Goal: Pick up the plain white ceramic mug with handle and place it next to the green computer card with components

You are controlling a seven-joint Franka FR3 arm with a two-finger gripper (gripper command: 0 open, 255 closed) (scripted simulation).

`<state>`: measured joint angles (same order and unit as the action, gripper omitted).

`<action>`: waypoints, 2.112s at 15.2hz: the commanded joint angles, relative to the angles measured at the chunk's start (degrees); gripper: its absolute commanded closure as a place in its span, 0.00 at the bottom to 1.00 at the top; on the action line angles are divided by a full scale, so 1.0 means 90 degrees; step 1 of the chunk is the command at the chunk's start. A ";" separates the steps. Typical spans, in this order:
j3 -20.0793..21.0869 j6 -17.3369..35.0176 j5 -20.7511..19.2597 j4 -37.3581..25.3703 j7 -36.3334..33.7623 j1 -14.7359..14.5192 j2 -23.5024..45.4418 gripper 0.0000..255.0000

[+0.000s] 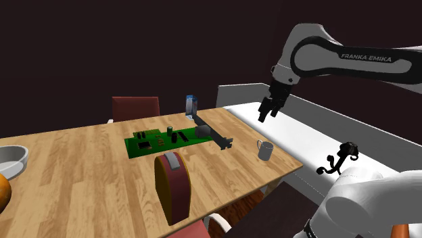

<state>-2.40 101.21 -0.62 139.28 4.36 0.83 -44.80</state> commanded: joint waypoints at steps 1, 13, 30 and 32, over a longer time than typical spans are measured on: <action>-0.0202 0.0377 -0.0120 0.0243 0.0208 0.0083 0.0153 0.00; -0.1391 0.2454 -0.0583 0.0717 0.1368 0.0478 0.1909 0.00; -0.2598 0.4723 0.1109 -0.0652 0.4037 0.0778 0.6035 0.00; -0.2532 0.4823 0.1426 -0.0931 0.4362 0.0950 0.6500 0.00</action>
<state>-25.31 144.07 10.61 132.12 41.83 8.60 11.50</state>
